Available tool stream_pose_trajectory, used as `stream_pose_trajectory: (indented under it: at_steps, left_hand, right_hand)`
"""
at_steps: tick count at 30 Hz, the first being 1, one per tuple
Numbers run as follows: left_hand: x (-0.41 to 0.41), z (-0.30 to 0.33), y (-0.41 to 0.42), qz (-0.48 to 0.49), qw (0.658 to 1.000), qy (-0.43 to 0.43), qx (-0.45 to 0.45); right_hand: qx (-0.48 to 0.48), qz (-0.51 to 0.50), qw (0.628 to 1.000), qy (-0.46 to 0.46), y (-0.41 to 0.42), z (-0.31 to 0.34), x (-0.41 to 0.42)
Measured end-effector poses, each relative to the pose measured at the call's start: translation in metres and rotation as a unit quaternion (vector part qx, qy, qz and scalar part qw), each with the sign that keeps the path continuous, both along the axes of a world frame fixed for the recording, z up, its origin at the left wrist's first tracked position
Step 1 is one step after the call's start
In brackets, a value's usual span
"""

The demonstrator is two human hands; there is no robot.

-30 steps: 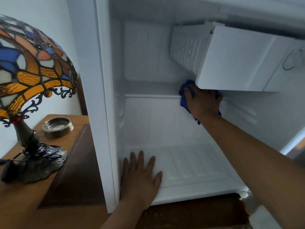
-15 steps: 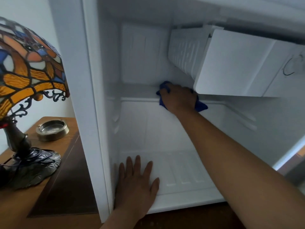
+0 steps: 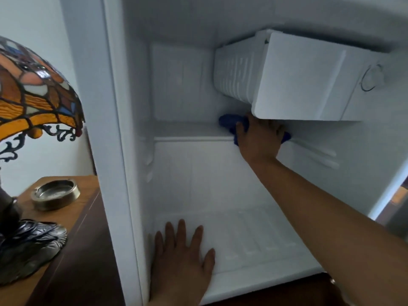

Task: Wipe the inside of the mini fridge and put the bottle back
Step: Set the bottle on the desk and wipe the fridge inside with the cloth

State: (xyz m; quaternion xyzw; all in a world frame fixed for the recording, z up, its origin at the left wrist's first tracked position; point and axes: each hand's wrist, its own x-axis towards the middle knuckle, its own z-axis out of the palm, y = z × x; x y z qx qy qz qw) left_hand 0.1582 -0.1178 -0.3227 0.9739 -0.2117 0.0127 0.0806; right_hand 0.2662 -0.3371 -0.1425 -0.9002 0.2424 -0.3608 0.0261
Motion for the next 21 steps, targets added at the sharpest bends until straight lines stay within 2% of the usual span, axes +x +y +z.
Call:
stream_pose_trajectory:
  at_steps: [3, 8, 14, 17, 21]
  left_hand:
    - [-0.007, 0.018, 0.001, -0.010, 1.000, 0.025, 0.008]
    - [-0.004, 0.002, 0.004, 0.000, 0.999, 0.008, 0.046]
    - [-0.001, 0.012, 0.001, 0.001, 1.000, -0.029, 0.009]
    - [-0.005, 0.016, 0.004, -0.003, 0.997, 0.070, 0.035]
    - [-0.008, 0.021, 0.005, -0.005, 0.997, 0.074, 0.034]
  right_hand:
    - [0.048, 0.003, 0.999, 0.006, -0.023, 0.002, -0.002]
    - [0.129, 0.075, 0.982, 0.117, -0.010, 0.014, 0.007]
    - [0.041, 0.109, 0.982, 0.149, 0.039, 0.011, 0.008]
    - [0.035, 0.144, 0.979, 0.138, 0.060, 0.011, 0.005]
    - [0.015, 0.199, 0.972, 0.123, 0.092, 0.011, 0.005]
